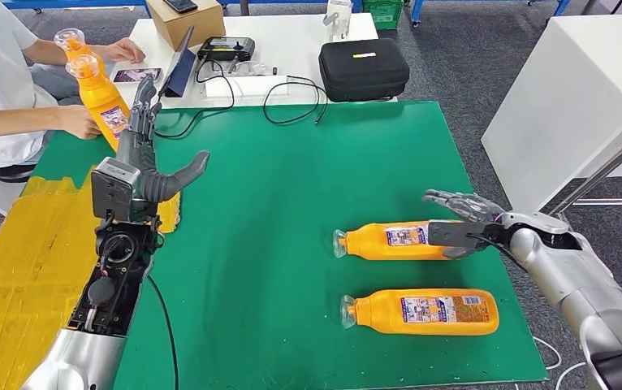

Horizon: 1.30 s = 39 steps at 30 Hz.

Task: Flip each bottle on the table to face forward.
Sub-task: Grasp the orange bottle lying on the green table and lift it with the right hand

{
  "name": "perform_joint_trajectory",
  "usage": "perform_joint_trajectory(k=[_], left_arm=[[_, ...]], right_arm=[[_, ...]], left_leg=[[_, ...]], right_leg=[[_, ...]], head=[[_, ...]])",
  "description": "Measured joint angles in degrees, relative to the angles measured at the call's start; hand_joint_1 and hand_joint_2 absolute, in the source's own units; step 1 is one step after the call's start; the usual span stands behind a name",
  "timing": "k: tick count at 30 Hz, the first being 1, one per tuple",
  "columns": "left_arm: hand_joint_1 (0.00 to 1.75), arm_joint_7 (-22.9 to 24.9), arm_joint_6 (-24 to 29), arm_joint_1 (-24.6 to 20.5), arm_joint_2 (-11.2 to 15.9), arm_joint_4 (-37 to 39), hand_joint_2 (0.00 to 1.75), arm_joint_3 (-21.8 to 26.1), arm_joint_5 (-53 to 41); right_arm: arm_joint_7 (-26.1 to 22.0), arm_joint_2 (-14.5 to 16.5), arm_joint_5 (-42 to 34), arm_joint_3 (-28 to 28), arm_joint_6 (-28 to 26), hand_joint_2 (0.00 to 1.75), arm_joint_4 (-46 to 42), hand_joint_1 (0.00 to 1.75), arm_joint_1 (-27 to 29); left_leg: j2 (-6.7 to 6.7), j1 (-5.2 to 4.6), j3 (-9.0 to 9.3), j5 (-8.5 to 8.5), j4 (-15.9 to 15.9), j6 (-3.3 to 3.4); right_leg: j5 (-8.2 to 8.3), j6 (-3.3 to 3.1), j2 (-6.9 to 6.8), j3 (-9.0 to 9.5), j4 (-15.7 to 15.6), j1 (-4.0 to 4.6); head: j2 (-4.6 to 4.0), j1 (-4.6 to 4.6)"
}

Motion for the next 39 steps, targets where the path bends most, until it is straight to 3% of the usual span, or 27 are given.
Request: perform_joint_trajectory(k=[12,16,17,20,21,30,39], left_arm=[[0.00,-0.27,0.00,-1.17,-0.58,2.52,1.75,-0.01,0.67],[0.00,-0.30,0.04,-1.23,-0.74,2.95,1.75,-0.02,0.72],[0.00,-0.30,0.06,-1.25,-0.79,3.08,1.75,-0.03,0.74],[0.00,-0.31,0.10,-1.31,-0.89,3.50,1.75,-0.04,0.79],[0.00,-0.31,0.11,-1.32,-0.90,3.60,1.75,-0.03,0.79],[0.00,0.11,0.65,-0.89,-0.91,3.49,1.75,-0.03,0.56],[0.00,0.28,0.64,-0.27,-0.91,2.96,1.75,-0.03,0.54]], right_arm=[[0.31,5.02,-0.63,2.90,-2.21,1.75,6.55,0.01,0.70],[0.54,6.22,-0.50,2.96,-2.89,1.75,7.81,0.38,0.54],[0.87,6.61,-0.27,3.03,-3.07,1.75,8.21,0.62,0.44],[2.05,7.89,0.46,3.37,-3.74,1.75,9.55,1.64,0.06],[2.34,8.20,0.60,3.47,-4.04,1.75,9.87,1.75,-0.01],[5.35,12.70,2.18,2.84,-16.64,1.75,11.34,1.75,1.61],[5.49,14.58,2.37,1.82,-17.13,1.75,11.44,1.75,1.88]], left_leg=[[0.03,0.00,0.01,0.00,0.00,0.00],[0.07,0.01,0.04,0.00,0.00,0.00],[0.09,0.01,0.06,0.00,0.00,0.00],[0.14,0.02,0.17,0.00,0.00,0.00],[0.15,0.02,0.21,0.00,0.00,0.00],[0.49,0.04,0.36,-0.03,-0.02,-0.01],[0.41,0.06,0.35,0.02,-0.02,-0.01]], right_leg=[[0.00,0.00,0.02,0.00,0.00,0.00],[0.00,0.00,0.03,0.02,0.00,0.02],[0.00,0.00,0.04,0.04,0.00,0.03],[0.00,0.00,0.07,0.12,0.00,0.05],[0.00,0.00,0.08,0.15,0.00,0.06],[0.13,-0.17,0.38,0.20,-0.01,0.09],[0.14,-0.19,0.38,0.20,0.00,0.11]], head=[[0.00,0.01],[0.00,0.02],[-0.01,0.02],[-0.01,0.02],[0.00,0.02],[0.00,0.01],[0.00,0.02]])
